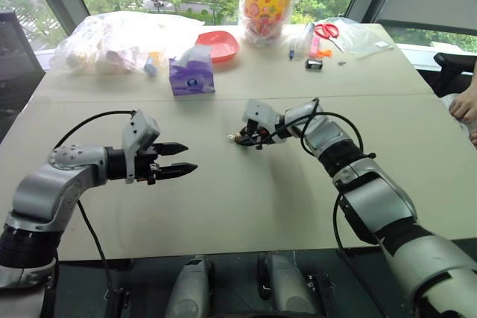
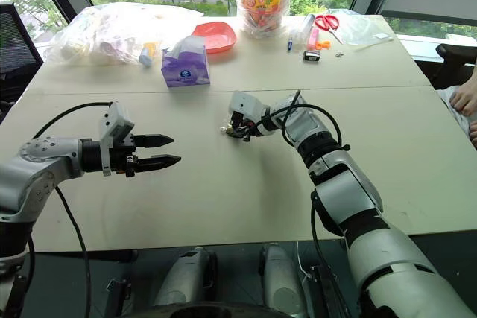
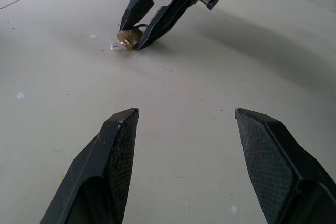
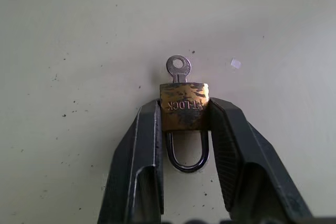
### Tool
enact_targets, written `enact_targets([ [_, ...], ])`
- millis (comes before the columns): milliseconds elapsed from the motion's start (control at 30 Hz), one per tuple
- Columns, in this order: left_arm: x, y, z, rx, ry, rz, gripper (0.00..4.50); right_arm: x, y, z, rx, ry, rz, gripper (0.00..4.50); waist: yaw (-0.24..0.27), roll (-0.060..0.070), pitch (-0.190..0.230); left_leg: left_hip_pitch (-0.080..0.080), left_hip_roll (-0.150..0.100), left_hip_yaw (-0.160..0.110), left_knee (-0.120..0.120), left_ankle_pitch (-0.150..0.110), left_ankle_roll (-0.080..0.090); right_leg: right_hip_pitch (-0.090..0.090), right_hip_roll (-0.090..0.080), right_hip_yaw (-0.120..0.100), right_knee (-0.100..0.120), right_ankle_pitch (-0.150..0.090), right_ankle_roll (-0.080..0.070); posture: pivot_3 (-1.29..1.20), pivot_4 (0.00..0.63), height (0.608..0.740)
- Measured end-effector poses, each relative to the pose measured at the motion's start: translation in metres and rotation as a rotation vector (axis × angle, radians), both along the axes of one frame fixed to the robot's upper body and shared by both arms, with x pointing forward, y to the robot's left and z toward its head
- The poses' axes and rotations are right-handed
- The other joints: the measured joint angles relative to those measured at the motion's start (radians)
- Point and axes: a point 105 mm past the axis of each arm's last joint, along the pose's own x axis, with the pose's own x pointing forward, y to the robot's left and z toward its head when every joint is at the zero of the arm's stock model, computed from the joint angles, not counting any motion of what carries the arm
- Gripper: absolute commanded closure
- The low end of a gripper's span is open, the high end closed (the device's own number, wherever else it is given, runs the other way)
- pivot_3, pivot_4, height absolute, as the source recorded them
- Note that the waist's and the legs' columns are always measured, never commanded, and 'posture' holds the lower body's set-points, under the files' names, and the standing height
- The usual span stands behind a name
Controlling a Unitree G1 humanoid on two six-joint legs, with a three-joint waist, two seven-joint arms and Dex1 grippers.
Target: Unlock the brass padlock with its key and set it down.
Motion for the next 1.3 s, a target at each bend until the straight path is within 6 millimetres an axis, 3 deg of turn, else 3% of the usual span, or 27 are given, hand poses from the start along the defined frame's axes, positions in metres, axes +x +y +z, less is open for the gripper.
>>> enact_targets([
  [167,0.027,-0.006,0.008,-0.135,-0.005,0.05,1.43,0.002,-0.015,0.01,-0.02,-0.22,0.015,3.8,0.013,0.0,0.0,-0.003,-0.001,-0.002,0.002,0.001,-0.001,-0.001,-0.001,0.0,0.0,0.0,0.0,0.0,0.15,0.74],
  [267,0.052,-0.017,0.019,-0.259,0.001,0.08,1.43,-0.005,-0.024,0.034,0.027,-0.396,0.022,3.8,0.009,0.0,0.0,-0.004,-0.003,-0.001,0.002,0.001,-0.001,-0.001,-0.002,0.0,-0.001,0.002,0.004,0.0,0.15,0.74],
  [400,0.07,-0.036,0.032,-0.373,0.031,0.032,1.43,-0.025,-0.033,0.065,0.059,-0.592,0.028,3.8,0.008,0.0,0.0,-0.004,-0.003,-0.002,0.001,0.001,-0.001,-0.001,-0.001,-0.001,0.0,0.001,0.006,0.0,0.15,0.74],
  [633,0.084,-0.067,0.036,-0.442,0.089,-0.092,1.43,-0.049,-0.024,0.077,0.077,-0.675,0.004,3.8,0.005,0.0,0.0,-0.004,-0.002,-0.001,0.002,0.001,-0.001,-0.001,0.0,-0.001,0.0,0.001,0.005,0.0,0.15,0.74],
  [833,0.088,-0.078,0.036,-0.426,0.09,-0.156,1.43,-0.058,-0.023,0.077,0.092,-0.679,-0.025,3.8,0.009,0.0,0.0,-0.004,-0.003,-0.001,0.002,0.001,-0.001,-0.001,-0.001,0.0,-0.001,0.001,0.005,0.0,0.15,0.74],
  [933,0.089,-0.082,0.034,-0.43,0.099,-0.166,2.24,-0.059,-0.024,0.075,0.089,-0.67,-0.038,3.8,0.009,-0.001,0.0,-0.005,-0.003,-0.002,0.002,0.001,-0.001,-0.001,-0.001,0.0,-0.001,0.001,0.005,0.0,0.15,0.74],
  [1100,0.088,-0.086,0.035,-0.43,0.093,-0.195,4.48,-0.061,-0.024,0.078,0.089,-0.677,-0.044,3.8,0.008,-0.001,0.0,-0.004,-0.003,-0.002,0.002,0.001,-0.001,-0.001,-0.001,-0.001,-0.001,0.001,0.005,0.0,0.15,0.74],
  [1300,0.086,-0.088,0.033,-0.418,0.098,-0.217,4.48,-0.062,-0.025,0.079,0.088,-0.673,-0.05,3.8,0.008,-0.001,0.0,-0.004,-0.003,-0.002,0.002,0.001,-0.001,-0.001,-0.001,-0.001,-0.001,0.001,0.005,0.0,0.15,0.74],
])
